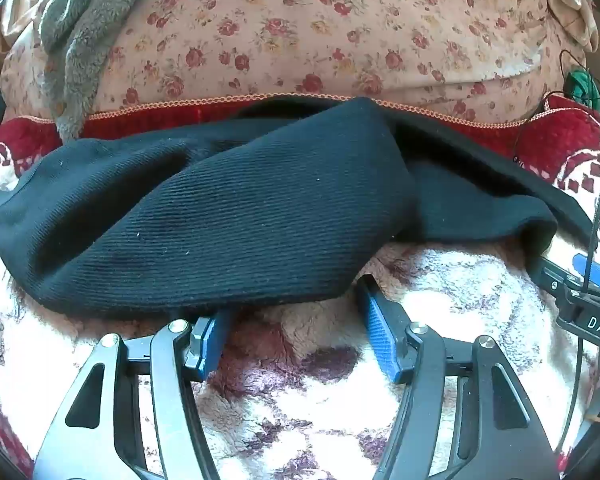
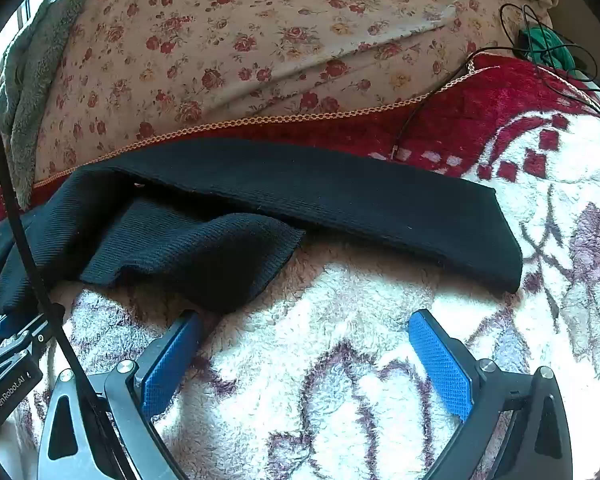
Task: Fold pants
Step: 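Move both open grippers toward the crumpled black pants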
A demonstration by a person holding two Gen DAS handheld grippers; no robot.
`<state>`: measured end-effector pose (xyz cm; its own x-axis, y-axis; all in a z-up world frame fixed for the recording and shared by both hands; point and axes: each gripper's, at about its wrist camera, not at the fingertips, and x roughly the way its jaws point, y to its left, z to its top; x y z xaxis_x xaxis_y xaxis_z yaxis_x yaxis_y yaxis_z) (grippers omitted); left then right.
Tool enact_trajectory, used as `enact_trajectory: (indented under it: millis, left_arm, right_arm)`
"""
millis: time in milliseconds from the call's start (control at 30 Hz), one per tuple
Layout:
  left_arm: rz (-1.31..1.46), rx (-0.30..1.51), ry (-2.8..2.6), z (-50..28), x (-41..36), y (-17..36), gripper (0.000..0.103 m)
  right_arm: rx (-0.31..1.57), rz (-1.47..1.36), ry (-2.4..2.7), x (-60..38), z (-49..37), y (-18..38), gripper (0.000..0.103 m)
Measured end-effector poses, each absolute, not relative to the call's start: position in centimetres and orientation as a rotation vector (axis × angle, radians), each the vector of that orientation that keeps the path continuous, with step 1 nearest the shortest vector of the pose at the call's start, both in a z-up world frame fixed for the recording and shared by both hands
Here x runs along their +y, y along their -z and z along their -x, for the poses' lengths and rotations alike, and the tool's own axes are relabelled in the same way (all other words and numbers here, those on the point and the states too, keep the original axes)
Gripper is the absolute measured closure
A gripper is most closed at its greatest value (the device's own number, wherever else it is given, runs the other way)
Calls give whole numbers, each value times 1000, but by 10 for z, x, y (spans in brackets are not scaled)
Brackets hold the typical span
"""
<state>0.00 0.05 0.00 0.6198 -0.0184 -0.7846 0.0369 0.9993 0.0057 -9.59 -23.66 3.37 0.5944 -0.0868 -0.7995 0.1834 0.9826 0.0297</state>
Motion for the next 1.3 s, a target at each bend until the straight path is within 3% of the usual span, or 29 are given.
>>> enact_trajectory:
  millis: [1033,1300]
  left_arm:
    - [-55,918,75,6,4,-9,42]
    - [-36,861,83,32,28,-38,42]
  right_arm:
    - [942,-118,131,-237,93,-35,0]
    - [921,-167,-65,-224,123,-48,16]
